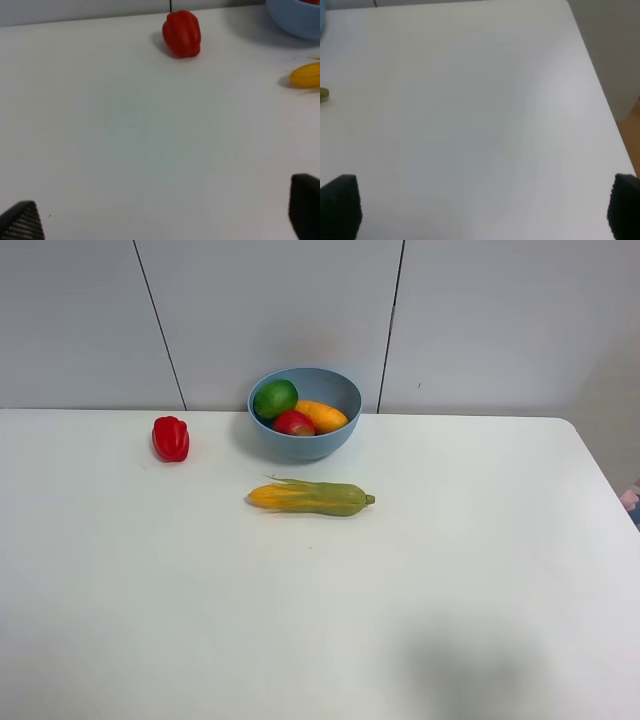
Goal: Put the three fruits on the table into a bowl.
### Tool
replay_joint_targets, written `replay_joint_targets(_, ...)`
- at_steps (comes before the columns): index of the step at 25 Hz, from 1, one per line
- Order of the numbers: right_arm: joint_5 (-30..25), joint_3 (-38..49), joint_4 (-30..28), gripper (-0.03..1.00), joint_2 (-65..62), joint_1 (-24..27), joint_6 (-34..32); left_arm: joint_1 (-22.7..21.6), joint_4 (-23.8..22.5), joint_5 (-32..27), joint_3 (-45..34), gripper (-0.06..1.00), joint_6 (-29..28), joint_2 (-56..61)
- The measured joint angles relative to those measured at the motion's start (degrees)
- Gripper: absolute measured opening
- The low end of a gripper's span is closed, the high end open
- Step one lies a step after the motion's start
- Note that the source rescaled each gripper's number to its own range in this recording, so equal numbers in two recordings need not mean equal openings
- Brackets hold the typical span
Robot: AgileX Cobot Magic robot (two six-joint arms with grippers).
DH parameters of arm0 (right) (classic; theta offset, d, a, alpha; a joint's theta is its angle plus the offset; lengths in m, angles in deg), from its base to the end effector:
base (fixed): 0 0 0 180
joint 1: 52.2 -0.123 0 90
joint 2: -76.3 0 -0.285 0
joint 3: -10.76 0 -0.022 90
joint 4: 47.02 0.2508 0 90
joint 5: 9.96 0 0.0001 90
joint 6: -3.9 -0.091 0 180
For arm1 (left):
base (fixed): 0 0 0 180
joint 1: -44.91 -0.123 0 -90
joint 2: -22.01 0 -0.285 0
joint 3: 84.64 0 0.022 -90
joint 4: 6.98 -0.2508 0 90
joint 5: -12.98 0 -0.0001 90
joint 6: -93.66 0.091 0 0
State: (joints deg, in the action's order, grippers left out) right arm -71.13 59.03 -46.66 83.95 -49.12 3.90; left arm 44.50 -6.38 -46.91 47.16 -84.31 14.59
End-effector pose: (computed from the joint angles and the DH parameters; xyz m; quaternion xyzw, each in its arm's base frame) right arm -0.0061 0.0008 0.2782 0.0228 0.8527 -0.0109 0.5217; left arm -0.0060 -0.0009 0.2803 0.0122 0.8457 0.0061 0.5335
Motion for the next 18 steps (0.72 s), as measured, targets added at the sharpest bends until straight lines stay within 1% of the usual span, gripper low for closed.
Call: replay_joint_targets(18,0.0,0.0,0.0,0.99,0.0,0.0,0.0,0.0,0.0,0.0,0.0,1.0,-0.02,0.0)
